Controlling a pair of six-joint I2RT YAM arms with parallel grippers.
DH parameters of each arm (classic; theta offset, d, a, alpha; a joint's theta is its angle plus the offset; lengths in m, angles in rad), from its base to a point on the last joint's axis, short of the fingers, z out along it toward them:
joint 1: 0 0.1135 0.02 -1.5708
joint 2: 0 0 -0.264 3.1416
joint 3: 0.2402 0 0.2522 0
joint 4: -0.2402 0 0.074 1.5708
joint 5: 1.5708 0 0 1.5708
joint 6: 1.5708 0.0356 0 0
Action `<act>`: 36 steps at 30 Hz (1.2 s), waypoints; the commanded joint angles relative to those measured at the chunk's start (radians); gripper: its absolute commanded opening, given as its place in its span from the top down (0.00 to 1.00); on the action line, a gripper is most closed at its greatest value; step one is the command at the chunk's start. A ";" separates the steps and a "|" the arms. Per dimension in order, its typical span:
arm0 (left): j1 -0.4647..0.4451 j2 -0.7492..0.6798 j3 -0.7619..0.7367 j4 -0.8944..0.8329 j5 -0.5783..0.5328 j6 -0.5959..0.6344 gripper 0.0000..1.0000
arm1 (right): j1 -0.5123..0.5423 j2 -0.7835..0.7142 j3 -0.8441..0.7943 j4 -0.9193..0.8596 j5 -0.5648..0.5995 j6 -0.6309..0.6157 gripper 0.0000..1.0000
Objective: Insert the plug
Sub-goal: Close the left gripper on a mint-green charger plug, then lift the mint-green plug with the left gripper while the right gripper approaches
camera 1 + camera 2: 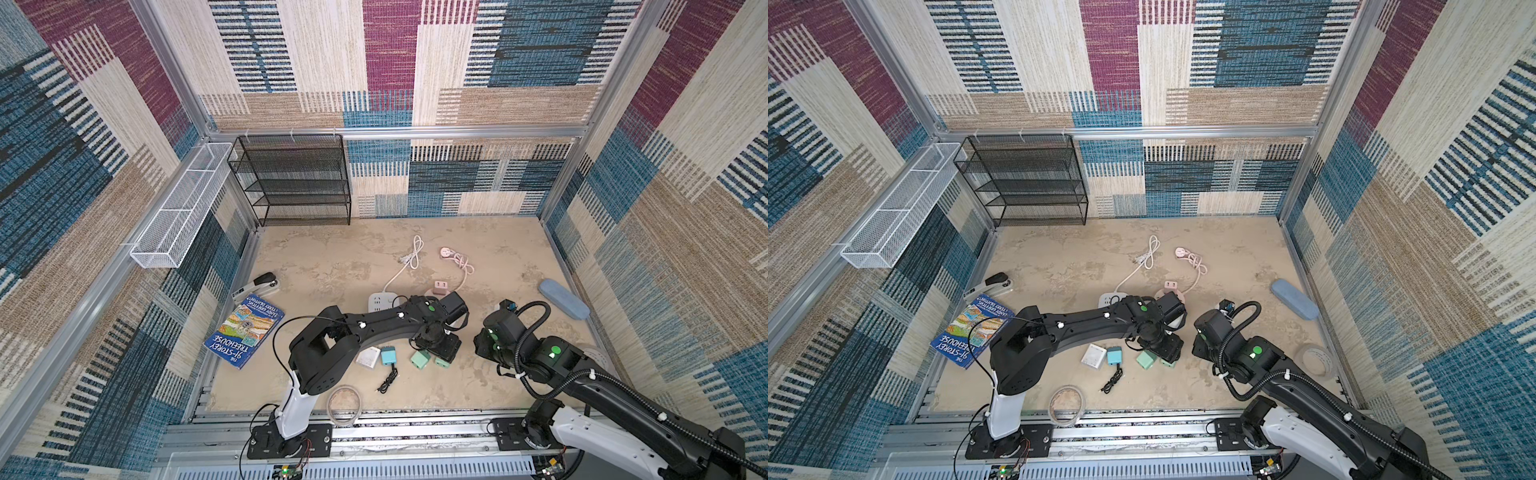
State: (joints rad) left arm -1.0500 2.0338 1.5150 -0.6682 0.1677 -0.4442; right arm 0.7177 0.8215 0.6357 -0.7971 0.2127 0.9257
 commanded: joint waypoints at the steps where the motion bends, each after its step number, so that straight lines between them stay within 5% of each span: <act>1: -0.004 0.021 0.024 -0.035 0.013 0.013 0.35 | 0.000 -0.011 -0.004 0.028 0.007 -0.007 0.68; 21: -0.007 0.109 0.076 -0.074 0.003 0.006 0.50 | 0.000 -0.039 -0.022 0.059 -0.018 -0.026 0.68; 27: -0.006 0.126 0.090 -0.080 0.000 0.012 0.70 | 0.000 -0.048 -0.027 0.073 -0.022 -0.032 0.68; 30: -0.003 0.122 0.094 -0.083 -0.006 0.017 1.00 | 0.000 -0.053 -0.032 0.088 -0.032 -0.041 0.68; 36: 0.025 0.055 0.071 -0.079 -0.032 0.032 1.00 | 0.000 -0.095 -0.034 0.122 -0.037 -0.065 0.68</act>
State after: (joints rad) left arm -1.0412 2.1204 1.5944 -0.7448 0.1600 -0.4377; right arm 0.7177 0.7460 0.5961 -0.7261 0.1749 0.8829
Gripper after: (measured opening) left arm 0.487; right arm 0.317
